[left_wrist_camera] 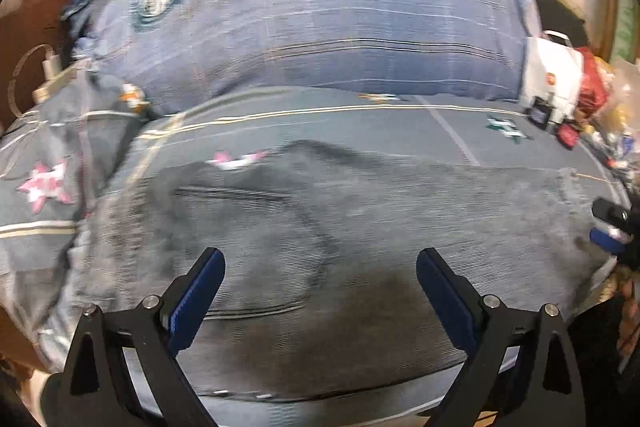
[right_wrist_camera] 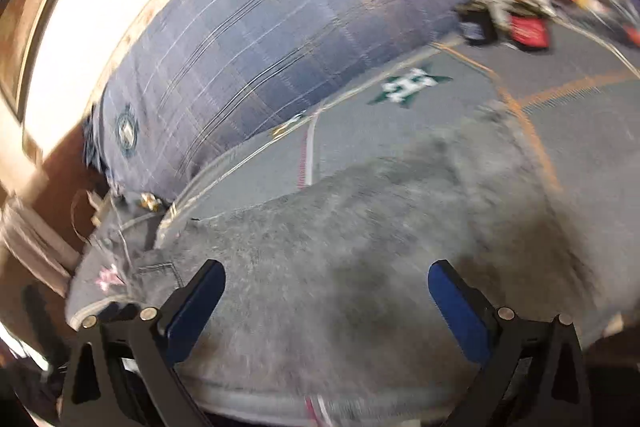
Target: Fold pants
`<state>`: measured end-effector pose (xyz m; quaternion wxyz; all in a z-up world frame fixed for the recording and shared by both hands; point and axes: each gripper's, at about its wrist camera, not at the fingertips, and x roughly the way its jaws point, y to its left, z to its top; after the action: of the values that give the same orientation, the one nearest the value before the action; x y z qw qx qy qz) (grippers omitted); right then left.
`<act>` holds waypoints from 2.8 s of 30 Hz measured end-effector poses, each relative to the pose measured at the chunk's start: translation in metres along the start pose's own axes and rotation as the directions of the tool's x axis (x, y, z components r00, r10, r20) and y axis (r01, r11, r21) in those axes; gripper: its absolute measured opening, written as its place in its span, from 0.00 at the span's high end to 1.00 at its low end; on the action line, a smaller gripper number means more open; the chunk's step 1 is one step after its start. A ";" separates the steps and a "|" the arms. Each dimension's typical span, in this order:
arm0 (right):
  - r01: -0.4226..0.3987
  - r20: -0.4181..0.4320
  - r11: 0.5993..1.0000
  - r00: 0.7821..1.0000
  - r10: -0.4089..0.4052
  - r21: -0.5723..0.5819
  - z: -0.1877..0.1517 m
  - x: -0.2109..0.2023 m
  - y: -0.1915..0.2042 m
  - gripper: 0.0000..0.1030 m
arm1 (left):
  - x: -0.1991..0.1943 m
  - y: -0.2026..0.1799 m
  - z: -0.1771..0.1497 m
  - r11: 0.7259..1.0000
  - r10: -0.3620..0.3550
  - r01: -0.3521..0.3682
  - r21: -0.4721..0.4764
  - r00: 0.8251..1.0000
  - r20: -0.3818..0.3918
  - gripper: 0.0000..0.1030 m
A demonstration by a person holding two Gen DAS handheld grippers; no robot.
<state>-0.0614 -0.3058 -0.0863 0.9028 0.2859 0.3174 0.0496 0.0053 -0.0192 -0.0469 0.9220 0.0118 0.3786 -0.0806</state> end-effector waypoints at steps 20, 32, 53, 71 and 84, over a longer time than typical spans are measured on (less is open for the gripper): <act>-0.051 -0.072 0.863 0.992 0.100 0.502 -0.007 -0.027 -0.146 0.18 | 0.059 -0.108 0.016 0.987 -0.108 0.119 0.104 0.988 -0.106 0.06; 0.033 -0.095 0.837 0.995 0.023 0.546 -0.006 -0.023 -0.146 0.22 | 0.055 -0.119 0.006 0.980 -0.115 0.127 0.152 0.989 -0.088 0.06; 0.207 -0.205 0.888 0.970 -0.132 0.410 0.004 -0.010 -0.131 0.71 | 0.057 -0.117 -0.006 0.954 0.100 -0.078 0.290 0.993 -0.060 0.06; 0.155 0.008 0.987 0.988 -0.155 -0.036 0.047 -0.044 0.054 0.78 | 0.081 -0.081 -0.010 0.989 -0.033 0.063 0.136 0.977 -0.209 0.25; -0.134 -0.359 0.909 0.933 -0.018 -0.394 -0.100 0.134 0.193 0.64 | -0.022 0.115 -0.031 0.950 0.133 -0.149 -0.276 0.988 -0.074 0.27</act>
<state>0.0030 -0.0606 -0.1172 0.8684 0.0849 0.4487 0.1933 -0.0141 0.1005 -0.0583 0.9071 -0.0898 0.4092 0.0403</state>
